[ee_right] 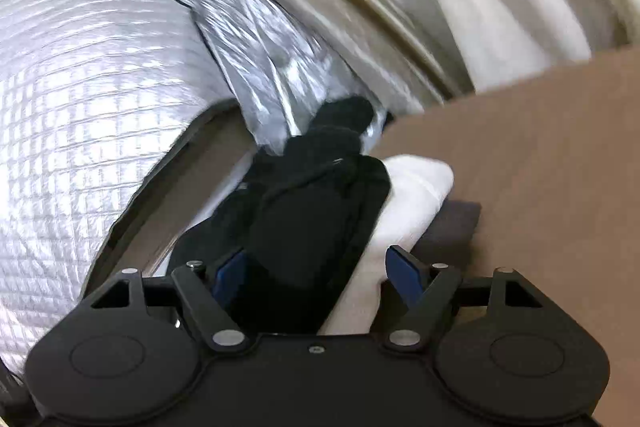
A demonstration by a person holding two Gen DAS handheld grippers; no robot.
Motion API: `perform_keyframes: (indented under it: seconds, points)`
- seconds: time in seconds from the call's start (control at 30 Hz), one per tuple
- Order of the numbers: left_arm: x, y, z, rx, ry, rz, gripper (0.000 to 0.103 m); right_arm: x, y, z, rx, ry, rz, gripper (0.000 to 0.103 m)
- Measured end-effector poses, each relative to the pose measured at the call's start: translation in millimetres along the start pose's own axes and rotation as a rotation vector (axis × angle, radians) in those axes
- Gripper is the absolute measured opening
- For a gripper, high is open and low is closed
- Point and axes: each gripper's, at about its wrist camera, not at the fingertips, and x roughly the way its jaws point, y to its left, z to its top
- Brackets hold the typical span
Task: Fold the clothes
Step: 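Carry the folded pants with both grippers toward the clothes stack, then lower the pants onto the clothes stack and open both grippers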
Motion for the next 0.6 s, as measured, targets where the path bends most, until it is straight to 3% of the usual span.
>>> perform_keyframes:
  seconds: [0.03,0.07,0.23,0.3,0.37,0.43,0.53,0.6]
  points:
    - [-1.4,-4.1,2.5,0.007,0.03,-0.02,0.066,-6.8,10.1,-5.7,-0.052,-0.012,-0.027,0.08]
    - [-1.9,-8.1,4.7,0.015,0.064,-0.039,0.069,-12.1,19.0,-10.8,-0.102,-0.013,-0.042,0.08]
    - [29.8,-16.9,-17.6,0.161,0.237,0.102,0.07,-23.7,53.3,-34.0,-0.28,0.037,-0.017,0.08]
    - [46.4,-5.2,-30.4,0.112,0.301,0.117,0.07,-18.5,65.5,-50.5,-0.339,0.116,-0.027,0.08]
    - [45.9,1.7,-31.7,0.076,0.308,0.125,0.071,-16.7,76.6,-67.7,-0.388,0.186,-0.045,0.08]
    - [39.3,2.0,-27.1,0.084,0.294,0.143,0.071,-30.0,82.9,-77.6,-0.383,0.197,-0.042,0.08]
    - [16.4,-4.4,-19.0,0.163,0.237,0.218,0.071,-50.0,92.4,-92.6,-0.375,0.213,-0.038,0.08]
    - [0.3,-7.7,-14.1,0.205,0.214,0.245,0.073,-66.1,99.1,-96.9,-0.4,0.203,-0.087,0.08]
